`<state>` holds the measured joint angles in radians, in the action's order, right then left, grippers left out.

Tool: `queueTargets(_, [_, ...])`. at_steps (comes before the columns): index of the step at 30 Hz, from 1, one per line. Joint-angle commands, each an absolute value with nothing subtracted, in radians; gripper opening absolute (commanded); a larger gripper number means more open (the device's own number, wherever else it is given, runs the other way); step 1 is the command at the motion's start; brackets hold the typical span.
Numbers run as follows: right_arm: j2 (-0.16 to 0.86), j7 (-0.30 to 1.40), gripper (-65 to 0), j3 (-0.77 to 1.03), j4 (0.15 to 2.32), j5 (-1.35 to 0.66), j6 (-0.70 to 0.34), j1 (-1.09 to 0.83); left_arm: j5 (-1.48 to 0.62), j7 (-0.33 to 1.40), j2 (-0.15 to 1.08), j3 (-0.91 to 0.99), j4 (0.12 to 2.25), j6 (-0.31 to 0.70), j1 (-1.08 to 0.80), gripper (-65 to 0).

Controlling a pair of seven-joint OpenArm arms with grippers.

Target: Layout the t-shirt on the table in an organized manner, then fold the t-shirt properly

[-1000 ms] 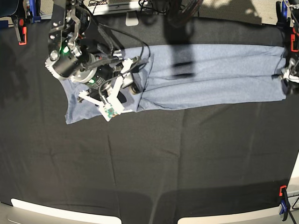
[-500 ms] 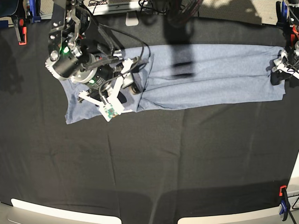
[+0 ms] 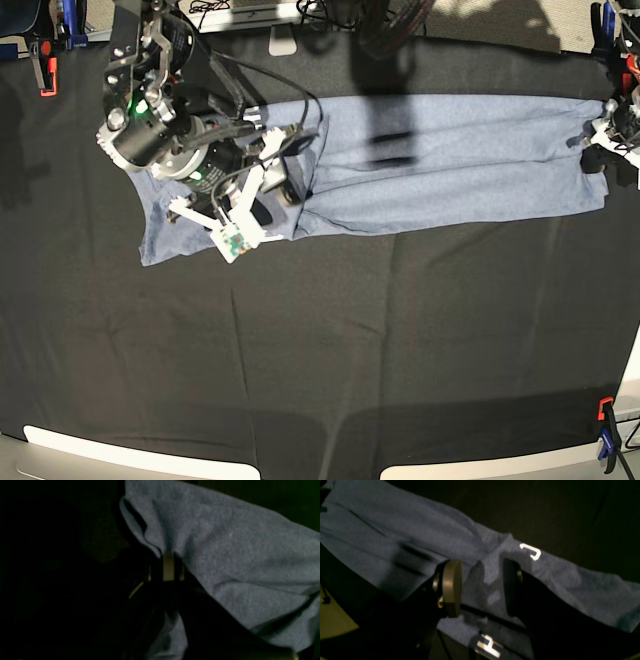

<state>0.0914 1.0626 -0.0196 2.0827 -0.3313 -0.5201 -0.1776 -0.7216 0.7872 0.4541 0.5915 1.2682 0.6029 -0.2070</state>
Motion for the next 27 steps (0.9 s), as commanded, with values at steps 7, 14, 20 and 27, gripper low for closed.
queueTargets(7, [0.092,1.028,-38.9,-0.019,2.104,-0.308,-0.524,-0.149,-0.677,0.680,0.497,0.669,1.280,0.534,-0.202,-65.0])
queueTargets(14, [0.092,1.026,-38.9,-0.019,2.104,-0.310,-0.524,-0.133,-0.654,0.735,0.499,0.693,1.279,0.535,-0.202,-56.9])
queueTargets(20, [0.092,1.034,-38.9,-0.019,2.104,-0.309,-0.524,-0.133,-0.625,0.701,0.499,0.693,1.239,0.535,-0.202,-37.9])
queueTargets(27, [0.092,1.032,-38.9,-0.019,2.104,-0.310,-0.524,-0.133,-0.721,0.754,0.499,0.693,1.150,0.656,-0.202,-38.6])
